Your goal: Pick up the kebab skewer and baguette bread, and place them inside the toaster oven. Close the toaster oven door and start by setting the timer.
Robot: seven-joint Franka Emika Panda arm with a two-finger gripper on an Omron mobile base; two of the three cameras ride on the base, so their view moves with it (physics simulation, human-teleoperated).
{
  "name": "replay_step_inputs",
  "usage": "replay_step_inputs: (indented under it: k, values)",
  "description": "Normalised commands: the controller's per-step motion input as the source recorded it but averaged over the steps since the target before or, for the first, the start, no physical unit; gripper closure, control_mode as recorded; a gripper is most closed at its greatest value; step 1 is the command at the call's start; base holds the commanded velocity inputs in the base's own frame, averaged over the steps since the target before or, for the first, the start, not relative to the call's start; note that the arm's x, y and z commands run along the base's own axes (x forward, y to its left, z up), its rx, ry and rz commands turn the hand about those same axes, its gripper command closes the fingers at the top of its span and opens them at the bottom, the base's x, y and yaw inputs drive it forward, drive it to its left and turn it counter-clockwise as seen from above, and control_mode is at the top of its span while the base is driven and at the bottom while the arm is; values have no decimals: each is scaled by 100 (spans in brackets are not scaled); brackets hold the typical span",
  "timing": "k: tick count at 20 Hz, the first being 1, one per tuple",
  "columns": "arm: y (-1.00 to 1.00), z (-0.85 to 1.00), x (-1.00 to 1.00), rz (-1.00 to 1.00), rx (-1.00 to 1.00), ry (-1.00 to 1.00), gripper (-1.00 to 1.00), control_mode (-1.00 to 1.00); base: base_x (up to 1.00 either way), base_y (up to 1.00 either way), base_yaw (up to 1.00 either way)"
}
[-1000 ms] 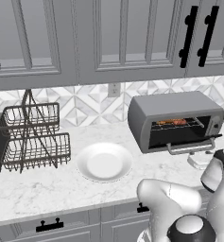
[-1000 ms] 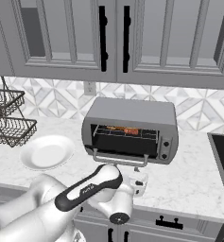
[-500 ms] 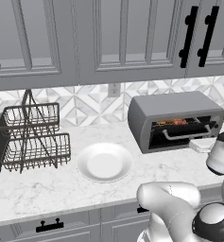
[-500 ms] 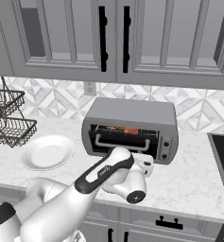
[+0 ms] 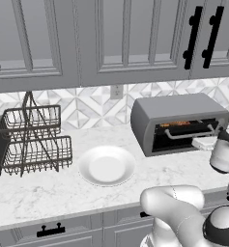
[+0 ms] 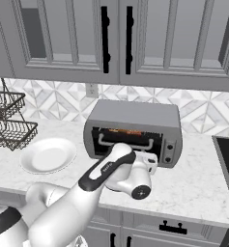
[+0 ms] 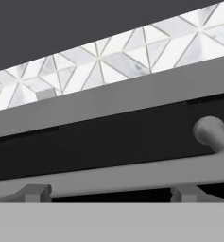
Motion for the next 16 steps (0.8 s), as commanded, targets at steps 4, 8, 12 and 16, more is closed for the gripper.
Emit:
replay_step_inputs:
  k: [4,8,12,16]
  values:
    - [3,0,30,0,0,0,-100,-100,0,0,0]
    - [2,0,27,0,0,1,-100,-100,0,0,0]
    - [1,0,5,0,0,2,-100,-100,0,0,0]
    - [1,-3,3,0,0,0,-100,-100,0,0,0]
